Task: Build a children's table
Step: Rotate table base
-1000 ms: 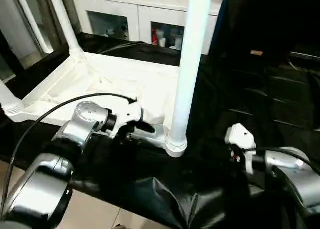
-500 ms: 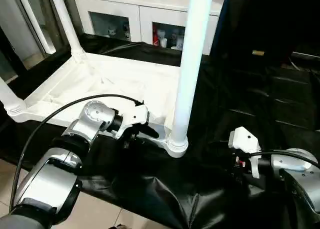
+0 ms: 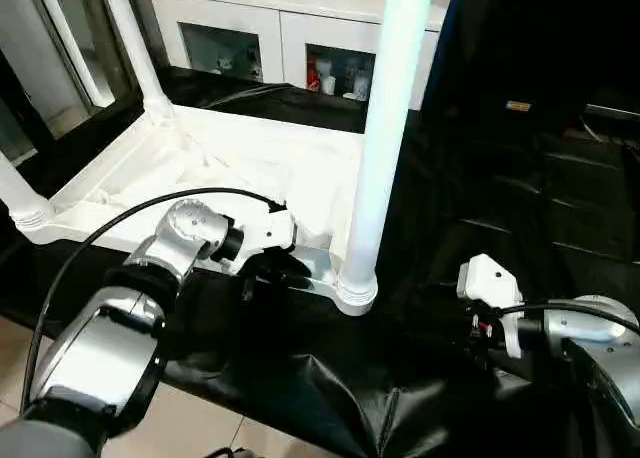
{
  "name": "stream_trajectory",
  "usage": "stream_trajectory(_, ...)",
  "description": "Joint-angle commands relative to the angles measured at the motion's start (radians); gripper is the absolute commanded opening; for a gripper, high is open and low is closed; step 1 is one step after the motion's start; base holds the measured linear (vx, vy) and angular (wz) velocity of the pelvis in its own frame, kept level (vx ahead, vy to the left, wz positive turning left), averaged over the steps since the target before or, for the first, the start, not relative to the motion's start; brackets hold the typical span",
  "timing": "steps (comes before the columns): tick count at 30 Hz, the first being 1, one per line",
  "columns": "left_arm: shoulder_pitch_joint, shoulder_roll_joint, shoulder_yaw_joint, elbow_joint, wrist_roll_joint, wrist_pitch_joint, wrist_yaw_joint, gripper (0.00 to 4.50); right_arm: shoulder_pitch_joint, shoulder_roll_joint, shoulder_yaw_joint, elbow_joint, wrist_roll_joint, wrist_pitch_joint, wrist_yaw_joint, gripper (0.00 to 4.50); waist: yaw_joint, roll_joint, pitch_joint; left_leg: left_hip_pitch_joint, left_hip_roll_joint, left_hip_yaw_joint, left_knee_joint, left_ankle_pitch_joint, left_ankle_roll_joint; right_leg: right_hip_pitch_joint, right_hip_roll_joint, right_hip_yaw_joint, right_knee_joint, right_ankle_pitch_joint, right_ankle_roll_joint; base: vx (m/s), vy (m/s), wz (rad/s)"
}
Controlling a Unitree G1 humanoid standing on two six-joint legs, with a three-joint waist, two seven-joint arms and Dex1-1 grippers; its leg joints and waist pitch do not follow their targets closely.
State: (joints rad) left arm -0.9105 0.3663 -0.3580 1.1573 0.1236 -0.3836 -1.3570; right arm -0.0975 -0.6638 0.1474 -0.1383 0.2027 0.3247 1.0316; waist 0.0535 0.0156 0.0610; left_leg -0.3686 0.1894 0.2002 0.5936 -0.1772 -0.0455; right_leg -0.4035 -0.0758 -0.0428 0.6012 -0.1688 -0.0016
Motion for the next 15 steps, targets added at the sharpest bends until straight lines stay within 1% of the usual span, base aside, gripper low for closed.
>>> stream_trajectory(1,0.0,0.002,-0.002,0.028,0.013,-0.001,0.022,0.12,-0.004,-0.002,0.0,-0.02,0.012,0.013,-0.006,3.82,0.002,-0.009,-0.068,0.014,0.037,-0.022,-0.065,-0.278,0.035,0.049,-0.061,0.035,-0.085,-0.306,-0.22,0.0,0.0,0.0)
stream_trajectory(2,0.0,0.0,0.002,0.032,0.011,0.0,0.02,0.08,-0.006,0.0,-0.002,-0.021,0.013,0.015,-0.008,3.82,0.002,-0.008,-0.068,0.015,0.037,-0.022,-0.065,-0.281,0.035,0.048,-0.062,0.035,-0.085,-0.312,-0.22,0.0,0.0,0.0)
stream_trajectory(3,0.0,-0.001,0.004,0.034,0.011,0.0,0.018,0.08,-0.006,0.001,-0.003,-0.021,0.014,0.016,-0.008,3.82,0.002,-0.01,-0.068,0.015,0.037,-0.022,-0.065,-0.282,0.035,0.048,-0.062,0.035,-0.086,-0.319,-0.218,0.0,0.0,0.0)
stream_trajectory(4,0.001,-0.002,0.005,0.037,0.014,-0.004,0.016,0.04,-0.006,0.002,-0.002,-0.02,0.014,0.015,-0.008,3.82,0.002,-0.009,-0.068,0.015,0.037,-0.022,-0.065,-0.282,0.035,0.048,-0.062,0.035,-0.087,-0.323,-0.218,0.0,0.0,0.0)
stream_trajectory(5,0.002,-0.002,0.004,0.038,0.015,-0.006,0.015,0.04,-0.006,0.002,-0.002,-0.018,0.013,0.015,-0.009,3.82,0.002,-0.011,-0.068,0.013,0.037,-0.022,-0.065,-0.275,0.036,0.049,-0.063,0.035,-0.085,-0.32,-0.217,0.0,0.0,0.0)
stream_trajectory(7,0.013,0.0,0.0,0.038,0.023,-0.009,0.011,0.02,-0.011,0.011,0.001,-0.006,0.011,0.011,-0.013,3.82,0.001,-0.01,-0.069,0.011,0.037,-0.023,-0.065,-0.267,0.038,0.05,-0.062,0.035,-0.084,-0.302,-0.221,0.0,0.0,0.0)
stream_trajectory(8,0.028,0.0,-0.006,0.036,0.033,-0.003,0.021,0.02,-0.019,0.029,0.001,0.012,0.011,0.007,-0.027,3.82,0.001,-0.01,-0.069,0.011,0.037,-0.023,-0.065,-0.267,0.04,0.05,-0.062,0.034,-0.083,-0.296,-0.224,0.0,0.0,0.0)
stream_trajectory(9,0.046,-0.002,-0.01,0.029,0.038,0.017,0.025,0.02,-0.031,0.053,-0.005,0.031,0.01,0.007,-0.053,3.82,-0.002,-0.01,-0.069,0.011,0.036,-0.023,-0.065,-0.269,0.039,0.049,-0.063,0.034,-0.082,-0.3,-0.226,0.0,0.0,0.0)
stream_trajectory(10,0.065,-0.008,-0.008,0.018,0.033,0.045,0.025,0.02,-0.044,0.08,-0.011,0.055,0.007,0.006,-0.084,3.82,-0.002,-0.007,-0.068,0.011,0.036,-0.023,-0.066,-0.27,0.037,0.049,-0.065,0.033,-0.082,-0.304,-0.23,0.0,0.0,0.0)
stream_trajectory(11,0.089,-0.035,0.025,-0.002,-0.008,0.114,0.033,0.02,-0.069,0.122,-0.025,0.102,-0.01,0.007,-0.154,3.82,-0.006,-0.009,-0.067,0.013,0.035,-0.023,-0.066,-0.28,0.034,0.045,-0.064,0.032,-0.086,-0.329,-0.23,0.0,0.0,0.0)
stream_trajectory(12,0.093,-0.041,0.033,-0.006,-0.016,0.128,0.036,0.02,-0.073,0.129,-0.028,0.11,-0.014,0.008,-0.167,3.82,-0.007,-0.009,-0.068,0.016,0.035,-0.021,-0.065,-0.279,0.03,0.045,-0.065,0.033,-0.085,-0.329,-0.234,0.0,0.0,0.0)
stream_trajectory(13,0.093,-0.042,0.034,-0.007,-0.018,0.131,0.036,0.02,-0.074,0.131,-0.028,0.112,-0.014,0.008,-0.17,3.82,-0.01,-0.01,-0.066,0.013,0.033,-0.022,-0.065,-0.275,0.03,0.043,-0.065,0.033,-0.086,-0.338,-0.237,0.0,0.0,0.0)
stream_trajectory(14,0.108,-0.057,0.051,-0.035,-0.042,0.172,0.048,0.02,-0.086,0.152,-0.039,0.131,-0.009,0.01,-0.193,3.82,-0.007,-0.01,-0.068,0.02,0.035,-0.022,-0.064,-0.281,0.03,0.041,-0.066,0.034,-0.089,-0.364,-0.23,0.0,0.0,0.0)
stream_trajectory(15,0.118,-0.07,0.066,-0.062,-0.062,0.213,0.064,0.02,-0.095,0.169,-0.046,0.144,-0.001,0.015,-0.207,3.82,-0.006,-0.011,-0.067,0.017,0.035,-0.022,-0.065,-0.279,0.032,0.043,-0.066,0.034,-0.088,-0.366,-0.231,0.0,0.0,0.0)
